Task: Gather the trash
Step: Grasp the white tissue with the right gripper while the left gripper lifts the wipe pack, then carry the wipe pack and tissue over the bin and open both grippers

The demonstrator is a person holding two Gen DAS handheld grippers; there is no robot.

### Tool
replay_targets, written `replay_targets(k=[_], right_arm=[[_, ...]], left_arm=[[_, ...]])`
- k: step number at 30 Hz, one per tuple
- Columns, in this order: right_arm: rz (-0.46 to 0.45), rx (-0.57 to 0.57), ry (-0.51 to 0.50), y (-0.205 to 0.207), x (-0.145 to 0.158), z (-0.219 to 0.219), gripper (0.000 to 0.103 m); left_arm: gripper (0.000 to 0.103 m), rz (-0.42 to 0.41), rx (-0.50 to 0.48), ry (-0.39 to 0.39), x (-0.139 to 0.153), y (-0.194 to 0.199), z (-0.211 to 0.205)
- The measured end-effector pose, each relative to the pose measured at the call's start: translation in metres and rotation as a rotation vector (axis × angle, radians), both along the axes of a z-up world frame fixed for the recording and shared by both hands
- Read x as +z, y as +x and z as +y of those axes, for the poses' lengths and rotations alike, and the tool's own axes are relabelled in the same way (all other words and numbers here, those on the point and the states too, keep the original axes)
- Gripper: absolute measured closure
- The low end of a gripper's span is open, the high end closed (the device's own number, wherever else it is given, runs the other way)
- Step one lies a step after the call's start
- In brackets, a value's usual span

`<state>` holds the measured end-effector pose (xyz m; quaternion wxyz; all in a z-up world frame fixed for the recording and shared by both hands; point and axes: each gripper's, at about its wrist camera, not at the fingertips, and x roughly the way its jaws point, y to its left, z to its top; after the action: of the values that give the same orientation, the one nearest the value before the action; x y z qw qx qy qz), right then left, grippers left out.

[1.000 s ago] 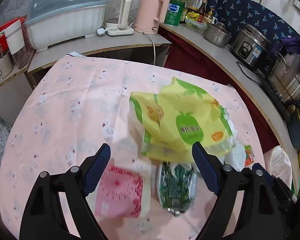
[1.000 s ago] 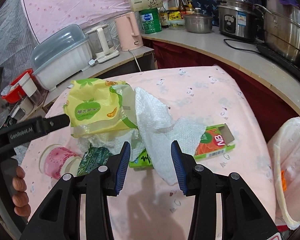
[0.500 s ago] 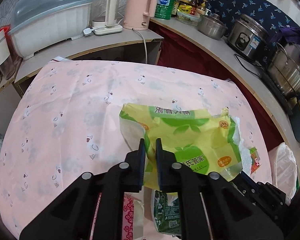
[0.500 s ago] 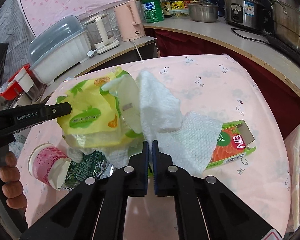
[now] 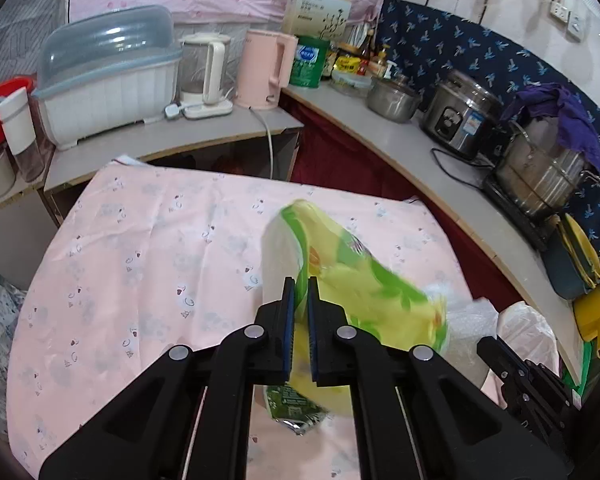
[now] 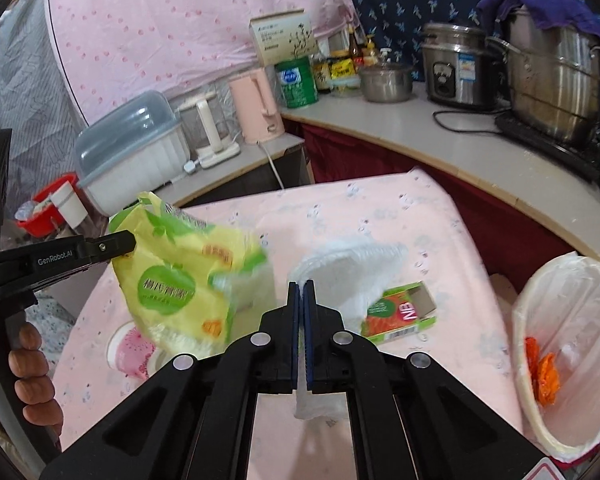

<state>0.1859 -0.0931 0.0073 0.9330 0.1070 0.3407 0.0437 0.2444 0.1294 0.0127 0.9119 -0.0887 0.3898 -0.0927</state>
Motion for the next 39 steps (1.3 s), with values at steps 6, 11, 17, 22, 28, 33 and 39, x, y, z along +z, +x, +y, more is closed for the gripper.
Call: replay_targets(k=[6,11,17,22,28,33,39], right_arm=[[-0.061,-0.036,0.004,-0.035,0.028,-0.017,0.101],[-0.101,-0.071,0.010,-0.063,0.044,-0.032,0.101],[-0.130,-0.122,0.008,-0.094,0.055,-0.055,0.101],[-0.145,-0.187,0.018,-0.118,0.059,-0.082,0.101],[-0.155,-0.260,0.034,-0.140,0.058,-0.113,0.101],[-0.157,-0.310,0.041,-0.152,0.057,-0.137,0.101],[-0.153,-0.359,0.049,-0.163,0.052,-0.164,0.101]], left_arm=[[0.098,-0.046,-0.037,0.004,0.025,-0.030,-0.016],[0.098,-0.064,-0.082,0.012,0.035,-0.055,-0.037],[0.098,-0.075,-0.146,0.024,0.039,-0.080,-0.066],[0.098,-0.080,-0.203,0.032,0.041,-0.095,-0.095],[0.098,-0.080,-0.269,0.051,0.039,-0.110,-0.130],[0.098,-0.073,-0.324,0.061,0.035,-0.116,-0.160],[0.098,-0.069,-0.381,0.081,0.031,-0.119,-0.197]])
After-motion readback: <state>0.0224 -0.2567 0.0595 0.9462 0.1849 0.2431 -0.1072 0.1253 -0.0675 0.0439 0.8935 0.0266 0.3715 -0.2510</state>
